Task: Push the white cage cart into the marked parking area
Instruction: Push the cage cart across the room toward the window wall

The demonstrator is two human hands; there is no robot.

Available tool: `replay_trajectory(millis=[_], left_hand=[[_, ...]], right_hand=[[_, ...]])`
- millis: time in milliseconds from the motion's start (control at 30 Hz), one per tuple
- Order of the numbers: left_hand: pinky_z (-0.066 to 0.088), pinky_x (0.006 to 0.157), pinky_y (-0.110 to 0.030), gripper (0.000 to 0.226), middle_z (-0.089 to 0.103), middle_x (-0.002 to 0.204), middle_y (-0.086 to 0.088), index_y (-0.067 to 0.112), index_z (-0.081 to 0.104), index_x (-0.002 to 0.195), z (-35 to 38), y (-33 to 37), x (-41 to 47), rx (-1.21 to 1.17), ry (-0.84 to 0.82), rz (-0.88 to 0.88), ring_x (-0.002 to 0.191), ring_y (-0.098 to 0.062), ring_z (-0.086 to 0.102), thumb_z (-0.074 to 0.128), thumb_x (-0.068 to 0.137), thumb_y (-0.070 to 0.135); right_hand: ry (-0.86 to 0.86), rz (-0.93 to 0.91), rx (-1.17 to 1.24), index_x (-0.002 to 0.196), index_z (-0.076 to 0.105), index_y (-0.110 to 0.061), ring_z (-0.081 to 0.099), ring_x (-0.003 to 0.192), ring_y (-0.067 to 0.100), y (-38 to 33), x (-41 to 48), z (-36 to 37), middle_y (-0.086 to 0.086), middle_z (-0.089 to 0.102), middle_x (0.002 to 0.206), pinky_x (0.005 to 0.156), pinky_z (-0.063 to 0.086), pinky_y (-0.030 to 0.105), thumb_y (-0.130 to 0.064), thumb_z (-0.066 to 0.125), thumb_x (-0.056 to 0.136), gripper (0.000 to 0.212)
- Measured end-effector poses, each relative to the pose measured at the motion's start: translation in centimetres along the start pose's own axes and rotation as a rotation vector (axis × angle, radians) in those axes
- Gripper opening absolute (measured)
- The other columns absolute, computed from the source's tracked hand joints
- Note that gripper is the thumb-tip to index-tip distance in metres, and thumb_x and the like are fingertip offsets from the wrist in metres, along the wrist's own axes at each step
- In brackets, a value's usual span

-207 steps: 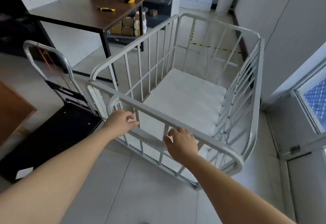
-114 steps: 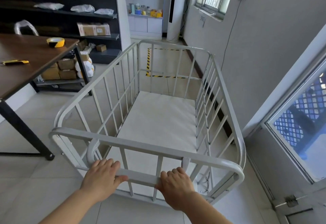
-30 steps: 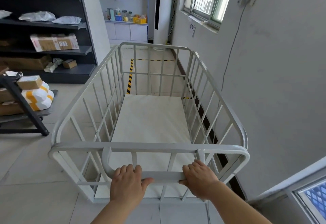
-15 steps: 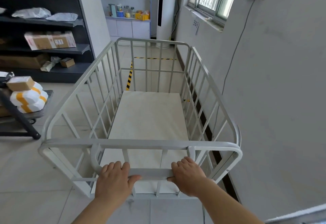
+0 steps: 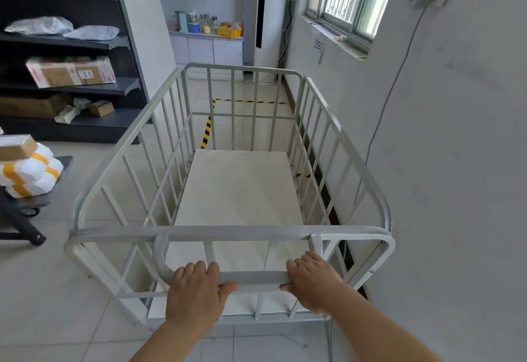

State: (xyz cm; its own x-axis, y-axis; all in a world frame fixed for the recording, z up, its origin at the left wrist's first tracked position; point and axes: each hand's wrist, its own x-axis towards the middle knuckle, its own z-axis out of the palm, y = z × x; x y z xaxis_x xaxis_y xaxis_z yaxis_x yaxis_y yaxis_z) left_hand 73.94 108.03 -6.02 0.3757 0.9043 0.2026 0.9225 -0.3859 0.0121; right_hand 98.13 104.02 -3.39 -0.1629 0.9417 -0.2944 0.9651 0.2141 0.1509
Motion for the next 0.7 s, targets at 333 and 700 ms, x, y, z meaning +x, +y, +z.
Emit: replay_trajectory(millis=[333, 700], left_hand=[[0.043, 0.053, -0.038, 0.073, 0.048, 0.052, -0.001, 0.018, 0.051, 0.059, 2.3, -1.7, 11.3, -0.007, -0.03, -0.004, 0.05, -0.024, 0.048, 0.006, 0.091, 0.065], [0.046, 0.051, -0.036, 0.073, 0.047, 0.052, 0.002, 0.02, 0.051, 0.058, 4.8, -6.7, 22.3, -0.018, -0.134, -0.006, 0.048, -0.02, 0.048, 0.004, 0.09, 0.066]], right_hand=[[0.007, 0.03, 0.015, 0.111, 0.046, -0.01, 0.051, 0.101, 0.028, 4.7, 10.0, -2.7, 0.009, 0.058, 0.108, 0.104, 0.031, 0.039, -0.051, 0.032, 0.097, 0.046], [0.049, 0.045, 0.053, 0.108, 0.047, -0.012, 0.051, 0.099, 0.028, 7.0, 20.8, -5.3, 0.009, 0.058, 0.106, 0.104, 0.031, 0.039, -0.051, 0.032, 0.096, 0.043]])
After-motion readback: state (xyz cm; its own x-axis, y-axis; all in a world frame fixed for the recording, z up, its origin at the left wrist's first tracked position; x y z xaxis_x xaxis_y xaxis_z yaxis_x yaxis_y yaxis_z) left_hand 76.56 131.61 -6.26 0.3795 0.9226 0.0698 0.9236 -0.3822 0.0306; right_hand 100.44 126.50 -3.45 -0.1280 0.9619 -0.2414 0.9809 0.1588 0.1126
